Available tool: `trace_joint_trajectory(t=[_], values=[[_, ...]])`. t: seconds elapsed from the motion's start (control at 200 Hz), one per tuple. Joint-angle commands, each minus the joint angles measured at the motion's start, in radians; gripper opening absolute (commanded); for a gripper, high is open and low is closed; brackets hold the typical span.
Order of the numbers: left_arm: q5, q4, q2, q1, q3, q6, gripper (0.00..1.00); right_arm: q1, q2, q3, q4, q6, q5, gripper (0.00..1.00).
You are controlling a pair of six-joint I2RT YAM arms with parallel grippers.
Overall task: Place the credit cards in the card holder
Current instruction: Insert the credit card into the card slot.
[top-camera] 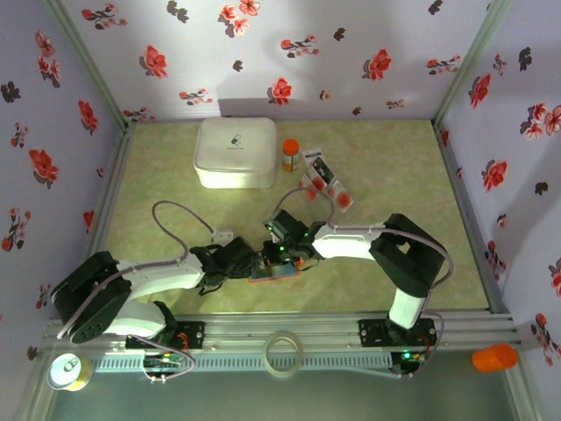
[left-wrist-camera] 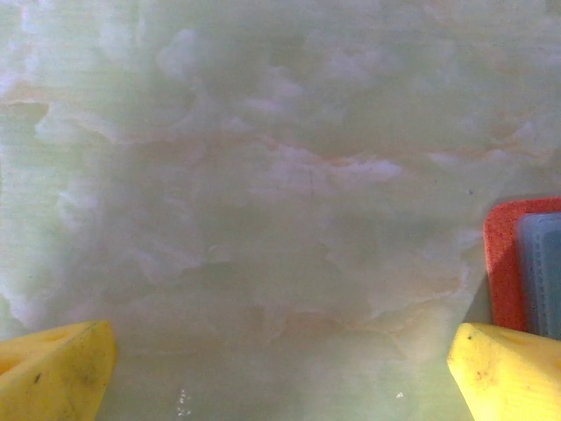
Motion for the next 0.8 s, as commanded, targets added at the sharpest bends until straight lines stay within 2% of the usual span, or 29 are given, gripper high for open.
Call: trace_joint_trajectory(t=[0.0,0.305,0.795], values=[[0.035,0.024,0.033,0.007,-0.004,0.028,1.0,0.011,-0.014,0.019,-0.008,0.01,-0.008,0.03],[0.037,0.024,0.018,0.007,-0.018,0.021,1.0,0.008,-0.12,-0.032,-0.046,0.007,0.072,0.04],[0.036,0.016,0.0,0.007,-0.028,0.018,1.0,0.007,-0.06,-0.052,-0.039,0.01,0.093,0.01]])
